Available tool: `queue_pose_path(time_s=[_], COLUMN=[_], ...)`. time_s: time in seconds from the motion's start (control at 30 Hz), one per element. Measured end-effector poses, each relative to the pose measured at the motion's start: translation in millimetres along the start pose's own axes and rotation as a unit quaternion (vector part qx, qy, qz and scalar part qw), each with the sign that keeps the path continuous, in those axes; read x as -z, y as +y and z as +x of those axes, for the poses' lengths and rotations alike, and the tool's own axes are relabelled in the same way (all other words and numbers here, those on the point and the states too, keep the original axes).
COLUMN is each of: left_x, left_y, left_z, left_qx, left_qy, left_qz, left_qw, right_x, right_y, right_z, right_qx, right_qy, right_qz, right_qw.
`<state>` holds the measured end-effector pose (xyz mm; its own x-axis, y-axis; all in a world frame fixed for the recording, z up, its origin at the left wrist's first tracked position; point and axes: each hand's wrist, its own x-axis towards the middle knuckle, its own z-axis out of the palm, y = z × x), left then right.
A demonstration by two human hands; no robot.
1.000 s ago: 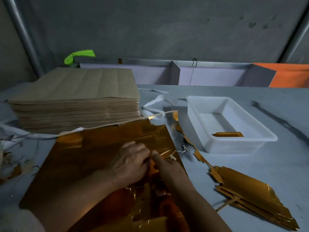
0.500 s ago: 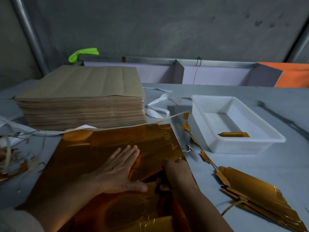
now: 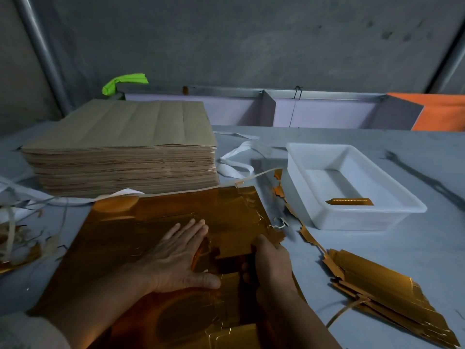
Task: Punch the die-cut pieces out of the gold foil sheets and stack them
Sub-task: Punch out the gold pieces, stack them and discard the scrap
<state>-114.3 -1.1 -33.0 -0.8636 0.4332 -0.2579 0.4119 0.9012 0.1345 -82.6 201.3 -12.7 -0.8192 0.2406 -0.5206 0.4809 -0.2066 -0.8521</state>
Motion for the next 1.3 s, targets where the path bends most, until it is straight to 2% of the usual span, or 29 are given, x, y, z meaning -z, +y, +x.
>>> queue_pose_path(time_s=[0.03,0.27,0.4,0.57,0.67,0.77,0.83,0.9,1.0,1.03,1.1,1.2,1.3], left_x=[0,-2,2,4,11,28,39,47,59,64,72,74,77], left_y=[-1,-4,-2,-1,1,7,12,21,37,43,58,78,92], left_z=[1,7,6,6,7,7,7,7,9,9,9,14,28], left_qx=[0.003,0.005,0.012,0.025,0.046,0.085,0.106,0.113,0.104,0.091,0.057,0.047,0.085], left_qy=[-0.019,-0.019,-0.037,-0.053,-0.063,-0.056,0.016,0.121,0.247,0.249,0.187,0.081,0.111], left_qz=[-0.002,0.004,-0.005,-0.016,-0.026,-0.104,-0.185,-0.233,-0.308,-0.354,-0.450,-0.500,-0.508], left_qw=[1.000,1.000,0.999,0.998,0.997,0.989,0.977,0.958,0.913,0.897,0.871,0.861,0.850], right_x=[2,14,23,38,49,55,56,55,52,51,47,43,40], right_y=[-1,-4,-1,-5,-11,-11,-12,-12,-10,-9,-8,-6,0], right_z=[0,-5,-8,-8,-8,-9,-11,-10,-11,-11,-12,-15,-16], right_qx=[-0.006,-0.015,0.021,0.055,0.084,0.081,0.069,0.064,0.075,0.085,0.100,0.115,0.144], right_qy=[0.004,0.008,-0.056,-0.076,-0.101,-0.111,-0.091,-0.074,-0.063,-0.063,-0.062,-0.082,-0.119], right_qz=[0.018,0.174,0.302,0.355,0.321,0.254,0.210,0.181,0.144,0.131,0.123,0.120,0.052], right_qw=[1.000,0.985,0.952,0.930,0.938,0.957,0.971,0.979,0.985,0.986,0.985,0.983,0.981])
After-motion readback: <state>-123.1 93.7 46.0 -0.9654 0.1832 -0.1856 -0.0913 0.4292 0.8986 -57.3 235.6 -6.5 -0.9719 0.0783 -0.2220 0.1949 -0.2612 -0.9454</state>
